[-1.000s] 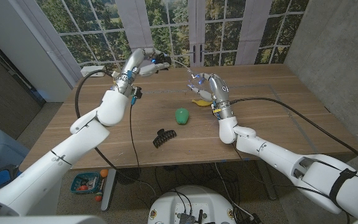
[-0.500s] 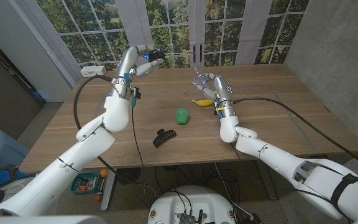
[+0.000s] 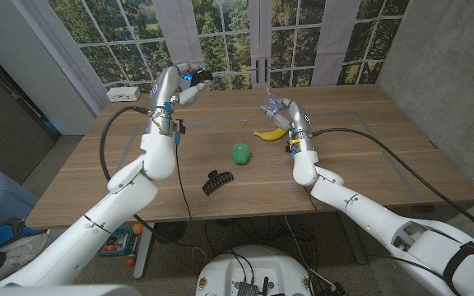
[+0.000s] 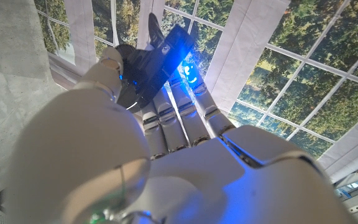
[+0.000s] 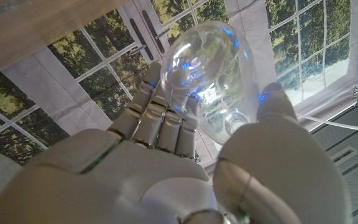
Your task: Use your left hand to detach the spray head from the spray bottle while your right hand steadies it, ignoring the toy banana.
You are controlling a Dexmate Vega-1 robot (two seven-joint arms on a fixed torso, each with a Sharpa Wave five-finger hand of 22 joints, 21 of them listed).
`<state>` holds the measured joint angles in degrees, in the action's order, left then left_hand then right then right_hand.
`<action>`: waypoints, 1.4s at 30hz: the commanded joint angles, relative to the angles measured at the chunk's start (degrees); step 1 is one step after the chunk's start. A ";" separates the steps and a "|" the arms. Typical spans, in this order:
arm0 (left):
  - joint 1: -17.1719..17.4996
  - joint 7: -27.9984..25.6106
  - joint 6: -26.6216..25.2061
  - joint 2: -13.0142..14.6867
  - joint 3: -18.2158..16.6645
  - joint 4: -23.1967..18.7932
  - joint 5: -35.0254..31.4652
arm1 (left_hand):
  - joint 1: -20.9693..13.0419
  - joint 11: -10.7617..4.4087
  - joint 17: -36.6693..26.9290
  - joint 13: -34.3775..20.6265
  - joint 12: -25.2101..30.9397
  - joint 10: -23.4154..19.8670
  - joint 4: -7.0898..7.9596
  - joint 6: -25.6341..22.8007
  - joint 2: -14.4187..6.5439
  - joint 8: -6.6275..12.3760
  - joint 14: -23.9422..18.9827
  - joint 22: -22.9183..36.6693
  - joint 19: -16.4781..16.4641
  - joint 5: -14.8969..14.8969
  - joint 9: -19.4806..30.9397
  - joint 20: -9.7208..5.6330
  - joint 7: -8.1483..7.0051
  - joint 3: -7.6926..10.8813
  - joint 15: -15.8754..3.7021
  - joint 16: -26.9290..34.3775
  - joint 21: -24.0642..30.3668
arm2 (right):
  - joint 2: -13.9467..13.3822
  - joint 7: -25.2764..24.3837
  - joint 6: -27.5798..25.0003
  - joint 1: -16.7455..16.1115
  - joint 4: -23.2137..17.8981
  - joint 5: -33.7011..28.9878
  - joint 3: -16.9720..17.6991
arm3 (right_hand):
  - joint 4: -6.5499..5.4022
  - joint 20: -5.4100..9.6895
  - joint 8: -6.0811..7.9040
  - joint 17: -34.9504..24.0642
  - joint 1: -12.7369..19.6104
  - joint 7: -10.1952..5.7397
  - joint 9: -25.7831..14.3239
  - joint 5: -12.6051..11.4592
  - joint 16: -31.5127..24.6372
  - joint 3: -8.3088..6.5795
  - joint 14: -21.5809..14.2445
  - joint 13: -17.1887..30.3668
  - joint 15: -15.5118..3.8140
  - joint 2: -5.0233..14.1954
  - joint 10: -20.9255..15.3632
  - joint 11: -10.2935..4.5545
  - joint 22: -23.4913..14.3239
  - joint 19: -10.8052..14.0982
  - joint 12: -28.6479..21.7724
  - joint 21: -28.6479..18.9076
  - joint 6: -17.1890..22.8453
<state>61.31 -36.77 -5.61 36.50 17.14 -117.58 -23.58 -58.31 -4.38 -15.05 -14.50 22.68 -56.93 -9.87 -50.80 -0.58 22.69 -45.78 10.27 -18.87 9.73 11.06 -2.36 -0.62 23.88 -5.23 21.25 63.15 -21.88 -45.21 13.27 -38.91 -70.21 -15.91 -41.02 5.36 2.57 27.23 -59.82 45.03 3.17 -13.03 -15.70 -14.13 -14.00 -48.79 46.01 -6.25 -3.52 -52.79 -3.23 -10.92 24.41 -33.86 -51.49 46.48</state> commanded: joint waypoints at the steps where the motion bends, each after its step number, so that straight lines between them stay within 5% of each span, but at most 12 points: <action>1: 1.12 -0.77 -6.80 -0.48 0.56 -1.41 -3.17 | -6.61 -7.62 -0.13 -3.69 0.34 -8.48 0.05 -3.54 -6.88 0.67 -0.51 0.22 -0.69 0.26 4.69 -3.42 -2.89 -0.09 -8.70 0.35 0.33 | -1.23 6.04 -5.56 -3.46 -6.62 5.49 3.73 | -0.33 4.17 -0.11 0.48 10.80 -12.52 0.22 0.31 0.95 -0.30 1.60 -0.24 -6.04 11.53 -4.91 -8.23 0.11 -0.61 1.45 -0.18 12.74; 22: 3.99 -2.21 -16.12 0.77 1.56 -3.08 -6.13 | -6.65 -7.58 -0.16 -3.28 0.08 -9.42 0.06 -4.56 -6.60 0.74 -0.91 0.20 -0.83 0.22 4.39 -3.60 -3.14 -0.54 -8.70 0.36 0.43 | -4.58 2.37 -21.10 -7.25 -18.04 -2.70 4.24 | -0.68 3.58 -0.63 3.09 9.61 -13.07 0.93 1.23 2.65 -0.44 6.02 -1.42 -5.89 11.76 -1.03 -8.41 0.38 -2.13 5.28 0.07 13.06; 42: 2.06 -3.51 -19.28 2.29 4.50 1.95 -7.60 | -6.78 -7.59 -0.10 -2.77 -0.50 -9.42 0.00 -4.76 -6.40 0.51 -1.17 0.18 -1.11 0.16 4.10 -3.65 -3.24 -0.80 -8.70 0.27 0.54 | -7.96 11.60 -47.94 -9.08 -33.71 -8.76 1.74 | -0.27 2.33 -0.72 5.05 9.27 -12.73 1.18 1.92 2.93 -0.99 8.61 -3.09 -5.75 11.64 1.24 -8.41 0.56 -3.47 8.55 0.66 13.82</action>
<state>64.28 -39.41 -23.17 37.99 20.10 -118.00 -30.21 -58.33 -3.57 -15.04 -16.68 22.10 -57.93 -9.89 -51.31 -0.56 22.69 -46.38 10.26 -19.48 9.51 11.05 -2.36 -0.10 23.22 -5.63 21.25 63.26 -28.03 -38.95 -20.91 -47.53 -96.57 -21.38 -37.55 5.54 2.35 26.27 -54.90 45.02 3.16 -11.71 -13.96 -11.22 -14.19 -40.70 42.98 -4.10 -3.50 -52.79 -3.23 -10.39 21.34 -25.60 -51.24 46.47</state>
